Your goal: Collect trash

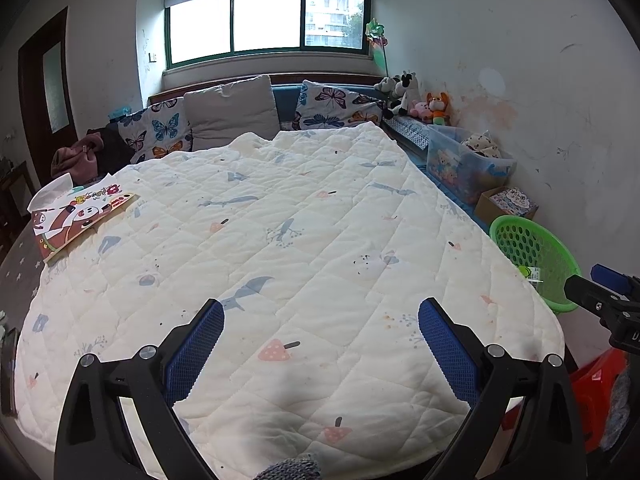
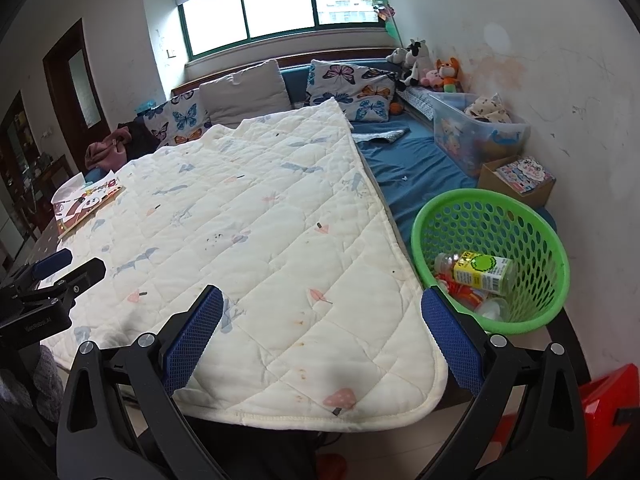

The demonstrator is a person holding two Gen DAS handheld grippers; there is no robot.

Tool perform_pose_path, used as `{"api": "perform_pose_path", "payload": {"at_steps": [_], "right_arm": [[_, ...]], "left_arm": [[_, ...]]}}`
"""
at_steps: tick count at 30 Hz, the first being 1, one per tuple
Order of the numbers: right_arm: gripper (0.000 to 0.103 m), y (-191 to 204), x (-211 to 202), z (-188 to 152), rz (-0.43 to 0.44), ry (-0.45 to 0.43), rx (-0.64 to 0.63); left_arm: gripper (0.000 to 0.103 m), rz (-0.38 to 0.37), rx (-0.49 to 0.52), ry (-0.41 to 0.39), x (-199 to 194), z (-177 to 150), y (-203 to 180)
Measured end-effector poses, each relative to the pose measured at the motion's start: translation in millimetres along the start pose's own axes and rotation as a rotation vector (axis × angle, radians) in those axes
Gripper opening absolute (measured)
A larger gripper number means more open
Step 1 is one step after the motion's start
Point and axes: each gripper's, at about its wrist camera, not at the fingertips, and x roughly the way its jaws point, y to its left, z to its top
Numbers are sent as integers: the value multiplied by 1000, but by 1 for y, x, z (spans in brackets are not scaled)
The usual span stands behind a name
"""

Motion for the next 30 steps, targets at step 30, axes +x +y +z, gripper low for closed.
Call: {"api": "perform_pose_path", "payload": {"at_steps": [30], "right_arm": [[98,-1,1,-1,6,2,3]], "left_arm": [[95,5,-3,-1,-1,-1,-2]]}}
